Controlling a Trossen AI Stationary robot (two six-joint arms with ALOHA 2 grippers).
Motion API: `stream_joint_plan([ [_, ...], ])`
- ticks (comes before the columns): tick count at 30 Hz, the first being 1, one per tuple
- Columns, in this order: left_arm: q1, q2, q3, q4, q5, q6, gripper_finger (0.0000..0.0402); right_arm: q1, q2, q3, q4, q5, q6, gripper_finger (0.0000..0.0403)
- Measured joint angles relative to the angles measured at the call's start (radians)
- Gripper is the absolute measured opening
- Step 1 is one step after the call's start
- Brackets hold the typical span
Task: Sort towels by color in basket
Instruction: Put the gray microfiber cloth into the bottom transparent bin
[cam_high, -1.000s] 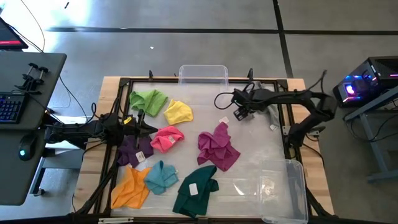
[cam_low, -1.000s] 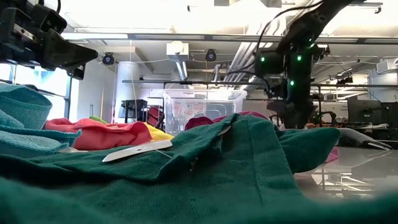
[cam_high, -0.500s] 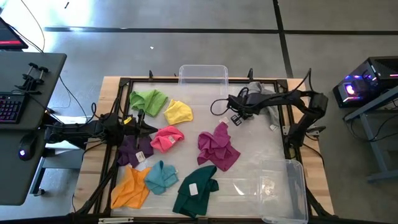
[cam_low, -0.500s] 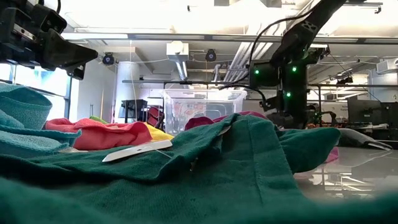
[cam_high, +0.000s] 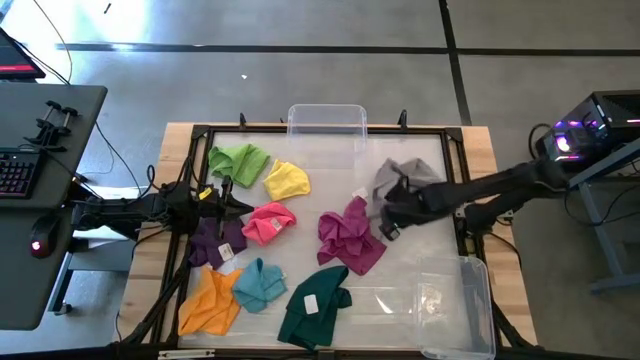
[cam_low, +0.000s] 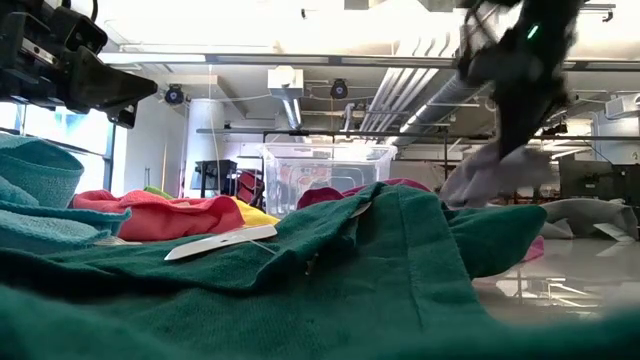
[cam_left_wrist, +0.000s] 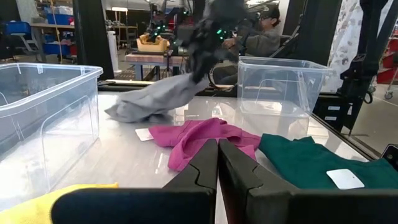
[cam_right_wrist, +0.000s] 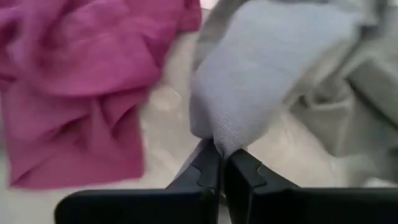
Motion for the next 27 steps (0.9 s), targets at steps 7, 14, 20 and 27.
stream_joint_plan([
  [7,0.000,0.000,0.000,0.000,0.000,0.000,0.0000,0.104,-0.044,0.098,-0.338,0.263,0.213,0.0008],
  [14,0.000,0.000,0.000,0.000,0.000,0.000,0.0000,-0.018,-0.044,0.048,-0.348,0.276,0.082,0.0018],
  [20,0.000,0.000,0.000,0.000,0.000,0.000,0.0001,-0.149,-0.044,0.029,-0.338,0.175,-0.049,0.0106],
  [27,0.000,0.000,0.000,0.000,0.000,0.000,0.0001,-0.258,-0.044,0.067,-0.390,0.180,-0.056,0.0228],
])
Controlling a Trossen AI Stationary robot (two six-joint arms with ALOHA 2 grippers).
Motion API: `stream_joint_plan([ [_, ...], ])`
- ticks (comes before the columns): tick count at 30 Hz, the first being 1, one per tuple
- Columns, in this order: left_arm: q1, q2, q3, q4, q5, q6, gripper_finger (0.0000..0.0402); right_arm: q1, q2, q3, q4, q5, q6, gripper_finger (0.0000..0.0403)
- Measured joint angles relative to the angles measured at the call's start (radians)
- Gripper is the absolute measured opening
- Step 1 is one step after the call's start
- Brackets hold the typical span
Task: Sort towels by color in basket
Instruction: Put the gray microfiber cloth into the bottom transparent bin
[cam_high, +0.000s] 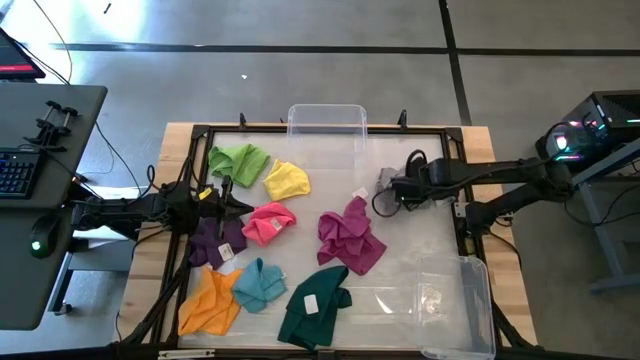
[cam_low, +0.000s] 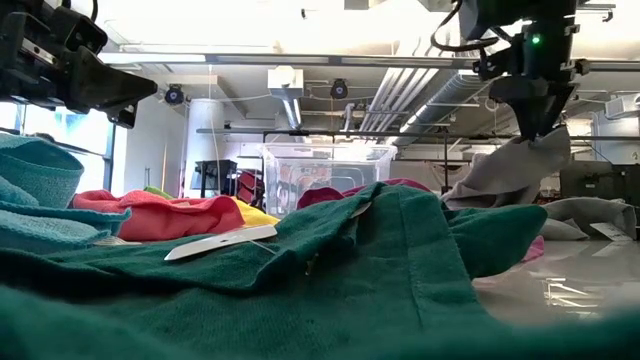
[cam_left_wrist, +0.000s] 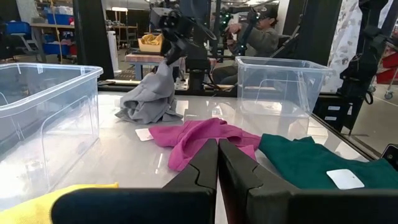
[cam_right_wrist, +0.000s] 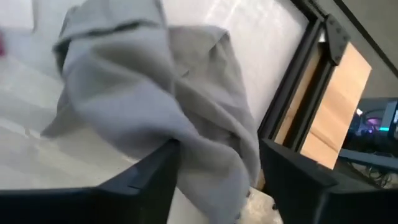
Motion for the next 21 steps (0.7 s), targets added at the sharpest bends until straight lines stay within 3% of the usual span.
stream_joint_plan([
  [7,0.000,0.000,0.000,0.000,0.000,0.000,0.0001,-0.039,0.000,0.026,0.059,0.011,-0.060,0.0252],
  [14,0.000,0.000,0.000,0.000,0.000,0.000,0.0001,-0.055,0.001,-0.012,0.400,-0.120,-0.340,0.0252],
  [21,0.000,0.000,0.000,0.000,0.000,0.000,0.0001,-0.121,0.071,-0.111,0.472,-0.103,-0.314,0.0252],
])
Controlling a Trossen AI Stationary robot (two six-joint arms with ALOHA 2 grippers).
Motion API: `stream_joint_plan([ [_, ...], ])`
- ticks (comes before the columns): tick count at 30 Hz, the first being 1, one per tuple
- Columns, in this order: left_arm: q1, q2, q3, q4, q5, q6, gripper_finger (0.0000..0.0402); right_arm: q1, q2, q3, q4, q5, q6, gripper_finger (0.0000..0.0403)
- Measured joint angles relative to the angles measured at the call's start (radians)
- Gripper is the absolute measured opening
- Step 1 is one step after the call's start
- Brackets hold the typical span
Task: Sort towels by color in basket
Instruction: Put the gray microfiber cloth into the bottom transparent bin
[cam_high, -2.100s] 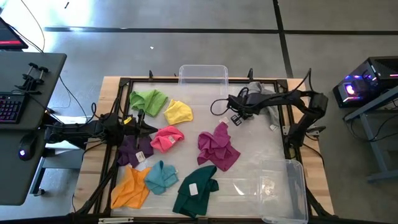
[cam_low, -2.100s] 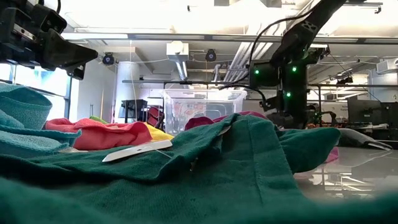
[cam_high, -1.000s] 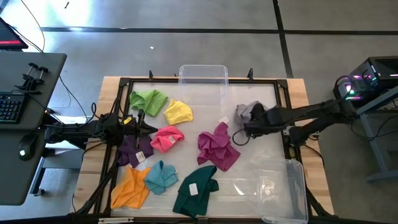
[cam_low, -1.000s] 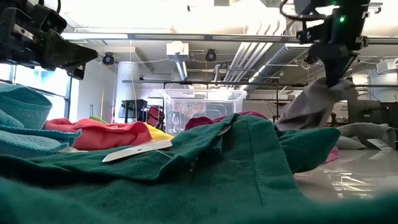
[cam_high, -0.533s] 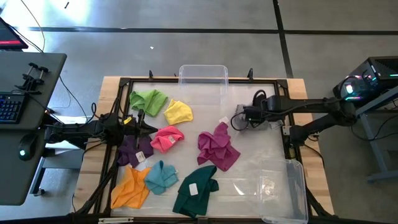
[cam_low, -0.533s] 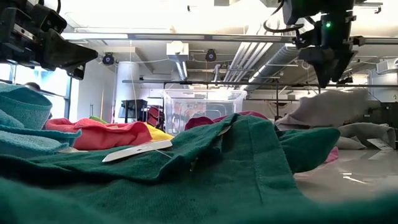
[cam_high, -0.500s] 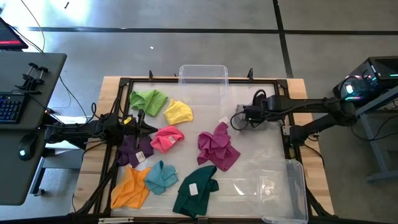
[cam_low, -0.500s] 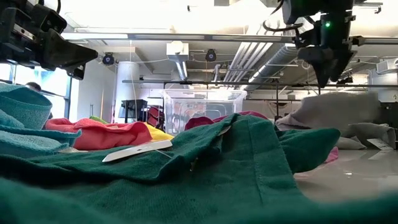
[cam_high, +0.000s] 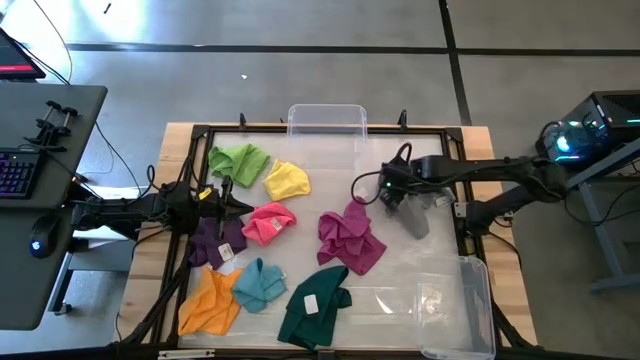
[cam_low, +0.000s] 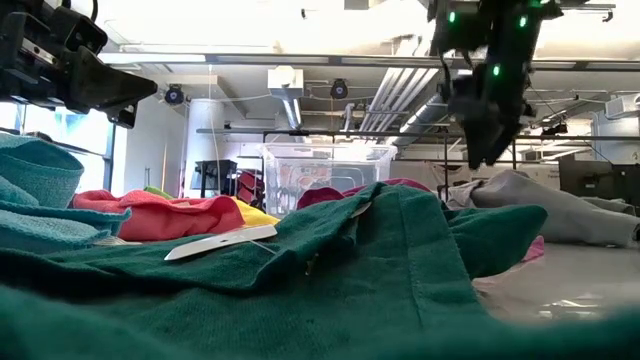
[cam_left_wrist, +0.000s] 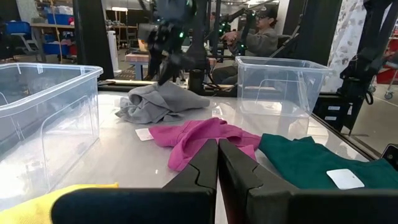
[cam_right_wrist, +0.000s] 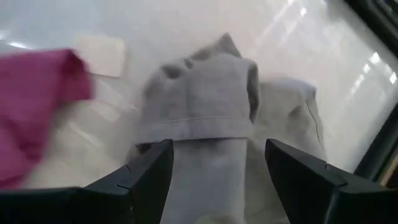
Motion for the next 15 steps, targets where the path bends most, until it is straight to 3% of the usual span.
stream_joint_plan([
  [7,0.000,0.000,0.000,0.000,0.000,0.000,0.0001,-0.022,0.125,-0.064,0.134,-0.053,-0.008,0.0225],
  [15,0.000,0.000,0.000,0.000,0.000,0.000,0.0001,-0.022,0.291,-0.065,0.195,-0.121,-0.008,0.0121],
])
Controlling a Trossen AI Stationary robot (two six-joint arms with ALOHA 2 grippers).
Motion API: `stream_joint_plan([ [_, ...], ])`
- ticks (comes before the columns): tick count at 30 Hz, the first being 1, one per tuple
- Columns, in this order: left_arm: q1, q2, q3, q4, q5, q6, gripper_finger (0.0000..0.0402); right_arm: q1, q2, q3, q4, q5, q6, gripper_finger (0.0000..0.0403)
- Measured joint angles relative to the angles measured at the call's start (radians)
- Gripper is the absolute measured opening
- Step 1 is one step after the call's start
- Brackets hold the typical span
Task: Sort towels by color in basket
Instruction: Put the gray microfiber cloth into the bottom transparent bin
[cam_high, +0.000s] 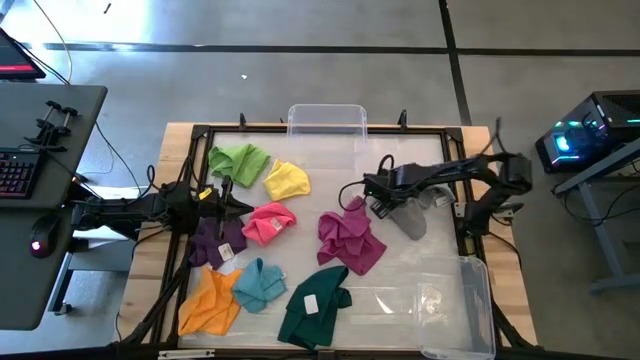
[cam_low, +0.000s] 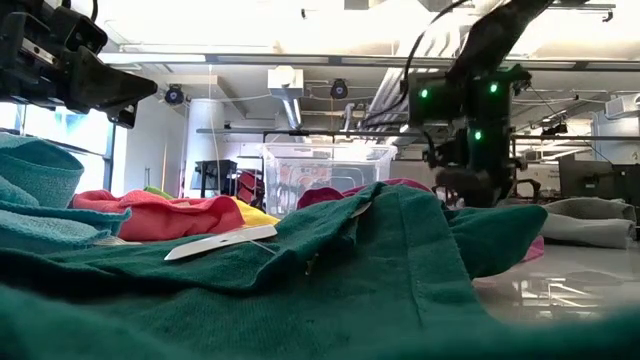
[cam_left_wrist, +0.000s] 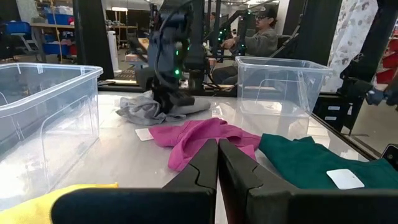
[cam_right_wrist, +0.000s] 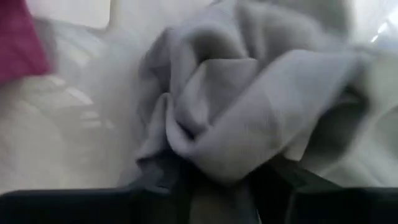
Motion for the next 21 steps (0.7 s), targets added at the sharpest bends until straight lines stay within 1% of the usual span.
stream_joint_plan([
  [2,0.000,0.000,0.000,0.000,0.000,0.000,0.0001,0.004,0.028,0.005,0.002,-0.004,-0.009,0.0091],
  [3,0.000,0.000,0.000,0.000,0.000,0.000,0.0001,0.017,0.038,0.005,0.002,0.011,-0.014,0.0076],
  [6,0.000,0.000,0.000,0.000,0.000,0.000,0.0001,0.090,0.034,0.000,-0.005,0.106,0.011,0.0027],
  [7,0.000,0.000,0.000,0.000,0.000,0.000,0.0001,0.121,0.021,-0.002,-0.012,0.111,0.030,0.0016],
  [8,0.000,0.000,0.000,0.000,0.000,0.000,0.0001,0.157,0.005,-0.004,-0.015,0.117,0.054,0.0011],
  [10,0.000,0.000,0.000,0.000,0.000,0.000,0.0000,0.241,-0.044,0.001,-0.022,0.150,0.129,0.0015],
  [12,0.000,0.000,0.000,0.000,0.000,0.000,0.0000,0.336,-0.087,0.037,-0.094,0.226,0.227,0.0018],
  [15,0.000,0.000,0.000,0.000,0.000,0.000,0.0000,0.497,-0.123,0.159,-0.277,0.359,0.383,0.0008],
  [19,0.000,0.000,0.000,0.000,0.000,0.000,0.0000,0.715,-0.111,0.413,-0.576,0.552,0.604,0.0009],
  [21,0.000,0.000,0.000,0.000,0.000,0.000,0.0000,0.814,-0.087,0.551,-0.695,0.641,0.669,0.0007],
])
